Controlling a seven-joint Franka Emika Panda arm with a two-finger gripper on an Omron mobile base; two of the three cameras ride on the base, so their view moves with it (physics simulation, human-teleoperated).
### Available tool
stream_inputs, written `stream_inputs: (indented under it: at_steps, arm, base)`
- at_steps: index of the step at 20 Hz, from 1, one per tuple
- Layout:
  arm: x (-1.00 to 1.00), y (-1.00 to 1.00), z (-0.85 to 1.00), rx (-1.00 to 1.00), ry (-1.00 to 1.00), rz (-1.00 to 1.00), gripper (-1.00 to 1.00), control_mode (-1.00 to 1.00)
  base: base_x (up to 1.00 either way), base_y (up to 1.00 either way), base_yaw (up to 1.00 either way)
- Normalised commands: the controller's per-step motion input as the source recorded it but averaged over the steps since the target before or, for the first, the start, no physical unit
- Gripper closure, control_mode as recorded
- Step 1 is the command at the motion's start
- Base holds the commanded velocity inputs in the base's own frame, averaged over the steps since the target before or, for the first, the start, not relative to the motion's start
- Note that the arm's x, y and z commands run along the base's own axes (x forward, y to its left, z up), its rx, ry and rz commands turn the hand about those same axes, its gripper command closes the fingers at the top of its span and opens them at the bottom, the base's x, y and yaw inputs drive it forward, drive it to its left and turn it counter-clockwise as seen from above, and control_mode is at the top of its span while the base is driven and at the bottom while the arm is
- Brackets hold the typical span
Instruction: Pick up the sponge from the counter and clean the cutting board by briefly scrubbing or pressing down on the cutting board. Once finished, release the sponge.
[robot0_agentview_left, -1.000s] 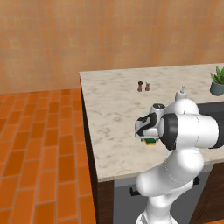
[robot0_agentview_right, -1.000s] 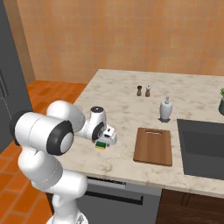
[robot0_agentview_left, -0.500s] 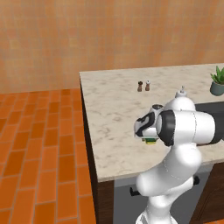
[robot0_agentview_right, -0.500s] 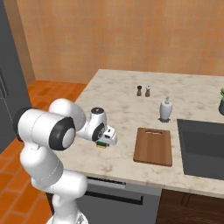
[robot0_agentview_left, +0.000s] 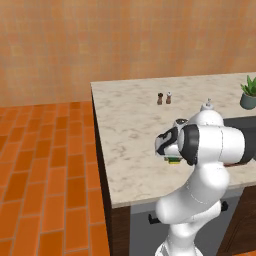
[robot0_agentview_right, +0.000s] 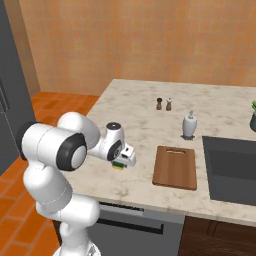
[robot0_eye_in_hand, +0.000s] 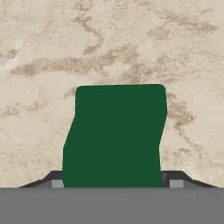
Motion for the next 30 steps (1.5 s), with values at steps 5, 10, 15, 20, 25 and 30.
stream_inputs:
  at_steps: [5, 10, 15, 20, 25, 30]
  arm:
    - [-0.04, -0.69, 0.54, 0.0, -0.01, -0.19, 1.0, -1.0]
    - [0.0, -0.83, 0.53, 0.0, 0.0, -0.07, 1.0, -1.0]
    - [-0.02, -1.0, 0.08, 0.0, 0.01, -0.06, 1.0, -1.0]
    - [-0.12, -0.97, -0.08, 0.0, 0.04, -0.12, 1.0, -1.0]
    - [-0.21, -0.77, -0.09, 0.01, 0.01, -0.17, 1.0, -1.0]
    - [-0.2, -0.72, 0.0, 0.02, 0.0, -0.17, 1.0, -1.0]
  base:
    - [0.0, 0.0, 0.0]
    - [0.0, 0.0, 0.0]
    - [0.0, 0.0, 0.0]
    - [0.0, 0.0, 0.0]
    - [0.0, 0.0, 0.0]
    - [0.0, 0.0, 0.0]
